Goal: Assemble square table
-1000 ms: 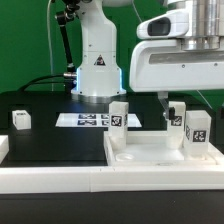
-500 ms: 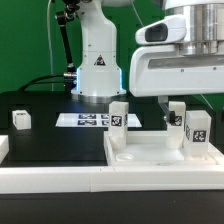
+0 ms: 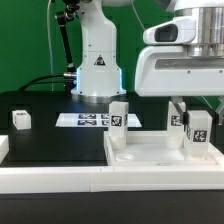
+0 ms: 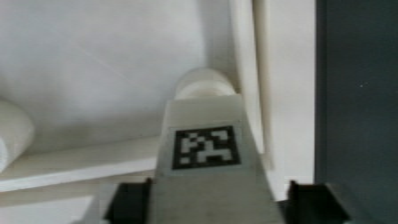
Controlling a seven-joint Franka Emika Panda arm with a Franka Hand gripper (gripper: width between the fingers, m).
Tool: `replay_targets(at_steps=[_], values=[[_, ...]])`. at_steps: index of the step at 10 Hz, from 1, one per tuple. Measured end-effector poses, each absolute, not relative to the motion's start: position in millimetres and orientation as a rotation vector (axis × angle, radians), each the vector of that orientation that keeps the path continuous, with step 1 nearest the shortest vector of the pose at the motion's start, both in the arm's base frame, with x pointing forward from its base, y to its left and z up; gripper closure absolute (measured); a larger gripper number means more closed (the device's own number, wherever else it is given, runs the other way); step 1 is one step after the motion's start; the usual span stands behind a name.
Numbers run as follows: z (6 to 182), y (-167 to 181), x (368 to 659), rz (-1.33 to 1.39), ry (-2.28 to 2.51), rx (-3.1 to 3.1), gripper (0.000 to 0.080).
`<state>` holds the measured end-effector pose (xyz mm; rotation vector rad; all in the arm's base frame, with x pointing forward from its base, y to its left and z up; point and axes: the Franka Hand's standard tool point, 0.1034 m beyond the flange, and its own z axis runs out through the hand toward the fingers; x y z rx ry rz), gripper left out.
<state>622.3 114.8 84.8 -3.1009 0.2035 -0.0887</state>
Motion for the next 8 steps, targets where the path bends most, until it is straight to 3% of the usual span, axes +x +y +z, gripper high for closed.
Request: replay_targets(at_steps=[5,8], values=[[84.6,114.6,622.3,-0.087,0.273,-3.093,0.0511],[83.7,114.3,620.0,-0.09,0.779,-2.993,0.0509]])
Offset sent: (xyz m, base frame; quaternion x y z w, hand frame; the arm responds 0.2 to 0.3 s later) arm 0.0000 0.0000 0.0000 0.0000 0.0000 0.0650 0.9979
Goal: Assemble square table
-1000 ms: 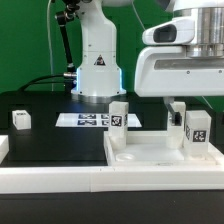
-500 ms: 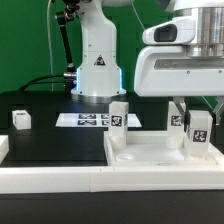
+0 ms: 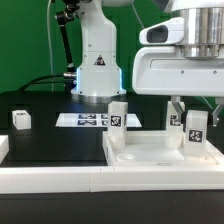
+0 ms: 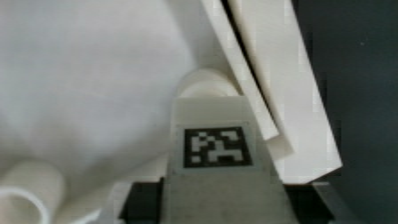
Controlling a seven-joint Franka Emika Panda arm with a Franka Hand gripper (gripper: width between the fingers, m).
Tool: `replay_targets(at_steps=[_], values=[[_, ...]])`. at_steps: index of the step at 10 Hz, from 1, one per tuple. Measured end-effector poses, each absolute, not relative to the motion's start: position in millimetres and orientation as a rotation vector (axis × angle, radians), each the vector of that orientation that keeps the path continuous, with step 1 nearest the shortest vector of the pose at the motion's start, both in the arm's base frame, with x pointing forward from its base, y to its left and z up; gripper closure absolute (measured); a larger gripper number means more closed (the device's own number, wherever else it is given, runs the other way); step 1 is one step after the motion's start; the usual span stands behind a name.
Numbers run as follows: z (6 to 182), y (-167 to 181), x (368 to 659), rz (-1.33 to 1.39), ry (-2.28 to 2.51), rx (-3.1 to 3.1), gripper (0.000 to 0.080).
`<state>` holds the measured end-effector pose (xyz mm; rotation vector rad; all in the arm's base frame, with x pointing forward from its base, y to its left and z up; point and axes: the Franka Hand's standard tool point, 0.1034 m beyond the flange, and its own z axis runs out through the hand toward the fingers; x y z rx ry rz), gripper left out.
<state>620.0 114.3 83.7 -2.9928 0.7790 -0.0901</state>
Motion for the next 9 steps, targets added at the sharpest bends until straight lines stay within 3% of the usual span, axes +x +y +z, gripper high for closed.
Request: replay_targets(at_steps=[3,9], values=[[83.3,115.4,619.8,-0.093,1.277,-2.81,0.0509],[82.4,114.4,619.6,-0.057,1.819,-2.463,0.0509]])
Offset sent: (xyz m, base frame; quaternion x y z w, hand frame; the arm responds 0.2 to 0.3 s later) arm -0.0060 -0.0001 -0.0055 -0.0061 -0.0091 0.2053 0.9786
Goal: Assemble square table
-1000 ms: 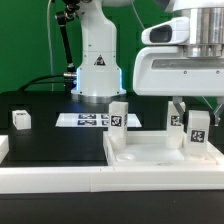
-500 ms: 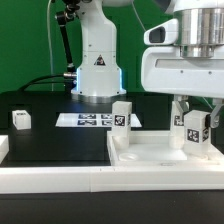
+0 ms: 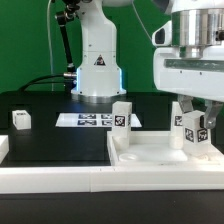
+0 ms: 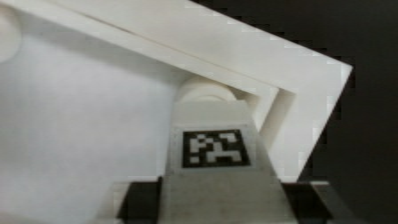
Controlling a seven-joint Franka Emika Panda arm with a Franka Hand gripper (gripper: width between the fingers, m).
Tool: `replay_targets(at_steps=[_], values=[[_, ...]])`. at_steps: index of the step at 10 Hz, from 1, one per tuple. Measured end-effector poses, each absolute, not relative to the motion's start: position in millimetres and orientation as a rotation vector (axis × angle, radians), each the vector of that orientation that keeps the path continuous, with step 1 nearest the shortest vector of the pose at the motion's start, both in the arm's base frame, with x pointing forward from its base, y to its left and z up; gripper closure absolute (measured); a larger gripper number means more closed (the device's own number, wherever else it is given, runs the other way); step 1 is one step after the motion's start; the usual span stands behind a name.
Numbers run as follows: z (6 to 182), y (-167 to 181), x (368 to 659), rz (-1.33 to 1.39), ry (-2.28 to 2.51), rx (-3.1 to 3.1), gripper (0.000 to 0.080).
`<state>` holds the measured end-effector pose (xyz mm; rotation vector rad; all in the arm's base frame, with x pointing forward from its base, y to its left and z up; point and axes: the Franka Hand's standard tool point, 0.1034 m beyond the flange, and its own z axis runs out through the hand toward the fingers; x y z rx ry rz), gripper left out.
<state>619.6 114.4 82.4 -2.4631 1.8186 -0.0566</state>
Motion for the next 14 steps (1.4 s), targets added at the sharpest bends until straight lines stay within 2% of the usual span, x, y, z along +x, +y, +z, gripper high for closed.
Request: replay_targets(at_steps=[8,12,13,14], values=[[81.7,116.9,619.6,0.012,2.379,-1.886,0.0509],[81.8,116.5,620.1,0.021,2.404,-1.842,0.0509],[81.4,116.5,620.0,0.02,2.387,-1.867,0.0439],[80.8,116.9,619.5,0.015,2.332,-1.937,0.0439]])
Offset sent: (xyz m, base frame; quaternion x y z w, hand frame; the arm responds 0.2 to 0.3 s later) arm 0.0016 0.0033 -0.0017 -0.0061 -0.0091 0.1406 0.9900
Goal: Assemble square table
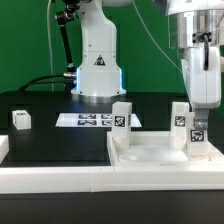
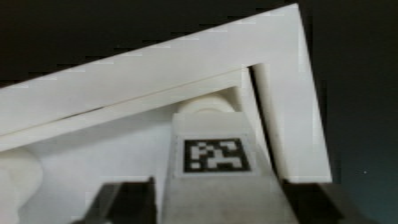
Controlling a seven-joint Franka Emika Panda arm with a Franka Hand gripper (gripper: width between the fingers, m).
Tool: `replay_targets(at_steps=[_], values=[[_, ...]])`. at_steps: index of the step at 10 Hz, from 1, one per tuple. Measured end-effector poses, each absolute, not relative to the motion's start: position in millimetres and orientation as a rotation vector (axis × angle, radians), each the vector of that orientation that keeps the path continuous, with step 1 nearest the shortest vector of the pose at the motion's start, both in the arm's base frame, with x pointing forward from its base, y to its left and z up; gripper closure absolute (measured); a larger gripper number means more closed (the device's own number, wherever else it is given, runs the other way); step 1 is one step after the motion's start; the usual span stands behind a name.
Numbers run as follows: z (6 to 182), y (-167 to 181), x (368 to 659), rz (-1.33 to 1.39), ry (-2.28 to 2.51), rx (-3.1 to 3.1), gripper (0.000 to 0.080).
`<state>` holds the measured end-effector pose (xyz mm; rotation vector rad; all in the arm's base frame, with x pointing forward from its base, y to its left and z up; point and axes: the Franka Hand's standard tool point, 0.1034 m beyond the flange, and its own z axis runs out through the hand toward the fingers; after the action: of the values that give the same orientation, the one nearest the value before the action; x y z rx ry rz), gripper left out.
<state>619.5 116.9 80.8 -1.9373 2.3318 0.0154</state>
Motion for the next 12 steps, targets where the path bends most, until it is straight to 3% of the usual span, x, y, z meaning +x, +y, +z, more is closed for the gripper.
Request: replay_targets(at_steps=[1,2,12], values=[[79.9,118.6,619.2,0.005,2.264,-2.019,0.0258],[79.7,120.2,620.7,-0.015,2.164,-2.117,0.0177],[79.6,118.5,624.0,-0.11,1.153,-2.806,0.015]])
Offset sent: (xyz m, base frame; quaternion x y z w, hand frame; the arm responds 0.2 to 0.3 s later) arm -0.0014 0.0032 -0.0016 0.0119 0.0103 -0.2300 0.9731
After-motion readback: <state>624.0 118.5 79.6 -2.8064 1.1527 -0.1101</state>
